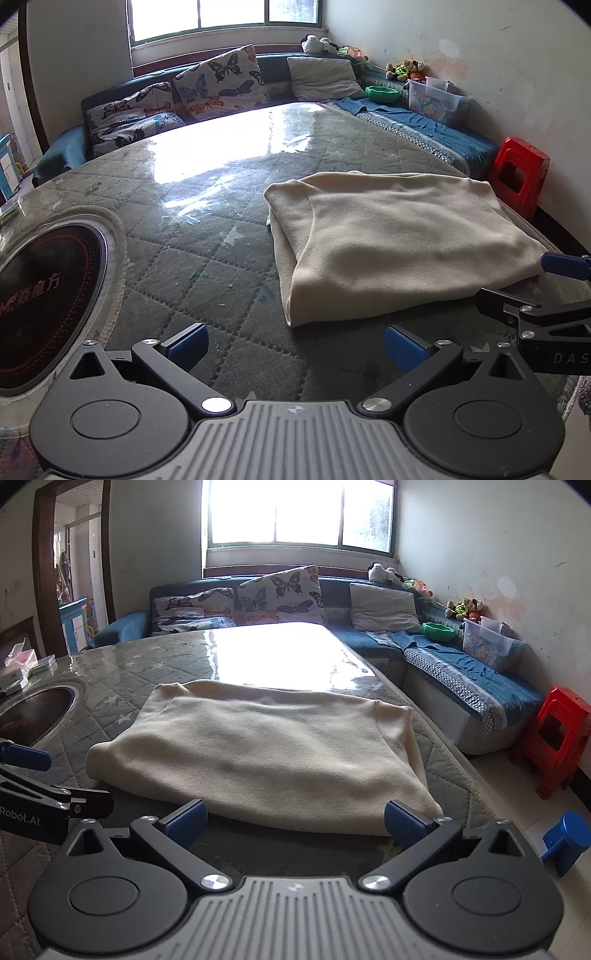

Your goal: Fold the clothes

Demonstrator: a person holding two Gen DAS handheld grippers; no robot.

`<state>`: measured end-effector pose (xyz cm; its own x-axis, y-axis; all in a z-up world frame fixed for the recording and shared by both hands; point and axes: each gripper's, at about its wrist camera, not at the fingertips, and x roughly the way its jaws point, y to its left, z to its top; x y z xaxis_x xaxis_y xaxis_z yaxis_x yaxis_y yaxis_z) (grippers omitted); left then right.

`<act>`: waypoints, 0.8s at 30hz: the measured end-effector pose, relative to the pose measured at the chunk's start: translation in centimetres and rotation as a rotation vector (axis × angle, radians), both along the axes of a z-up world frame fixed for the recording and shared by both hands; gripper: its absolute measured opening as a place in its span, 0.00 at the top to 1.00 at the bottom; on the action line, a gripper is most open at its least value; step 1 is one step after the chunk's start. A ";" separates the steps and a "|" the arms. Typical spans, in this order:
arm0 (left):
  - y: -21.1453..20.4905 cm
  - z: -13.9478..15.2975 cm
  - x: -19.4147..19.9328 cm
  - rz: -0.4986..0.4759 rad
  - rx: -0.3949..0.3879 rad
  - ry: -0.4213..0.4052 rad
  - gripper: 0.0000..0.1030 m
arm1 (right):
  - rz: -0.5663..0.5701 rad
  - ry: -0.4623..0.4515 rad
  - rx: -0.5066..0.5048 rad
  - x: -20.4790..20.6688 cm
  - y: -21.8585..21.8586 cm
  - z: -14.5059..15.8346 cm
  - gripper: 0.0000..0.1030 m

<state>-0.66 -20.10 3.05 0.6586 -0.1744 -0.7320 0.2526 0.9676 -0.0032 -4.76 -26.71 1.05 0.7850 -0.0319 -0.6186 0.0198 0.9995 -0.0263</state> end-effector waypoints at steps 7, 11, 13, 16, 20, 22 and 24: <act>0.0 0.1 -0.4 -0.002 0.002 -0.004 0.00 | -0.002 -0.003 0.001 -0.2 0.0 0.1 0.00; -0.2 0.2 -0.6 -0.007 0.004 -0.009 0.00 | -0.003 -0.004 0.002 -0.4 0.0 0.2 0.00; -0.2 0.2 -0.8 -0.006 0.005 -0.010 0.00 | -0.003 -0.005 0.001 -0.5 0.0 0.2 0.00; -0.3 0.2 -1.0 -0.008 0.006 -0.011 0.00 | -0.002 -0.005 0.003 -0.5 0.1 0.2 0.00; -0.3 0.1 -1.1 -0.010 0.009 -0.010 0.00 | -0.002 -0.005 0.004 -0.6 0.2 0.2 0.00; -0.3 0.1 -1.2 -0.011 0.010 -0.010 0.00 | -0.001 -0.005 0.005 -0.7 0.3 0.2 0.00; -0.3 0.0 -1.3 -0.011 0.010 -0.009 0.00 | -0.001 -0.004 0.006 -0.7 0.3 0.1 0.00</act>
<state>-1.96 -20.42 3.08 0.6634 -0.1741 -0.7277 0.2632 0.9647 0.0091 -5.50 -26.36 1.16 0.7874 -0.0290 -0.6158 0.0206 0.9996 -0.0207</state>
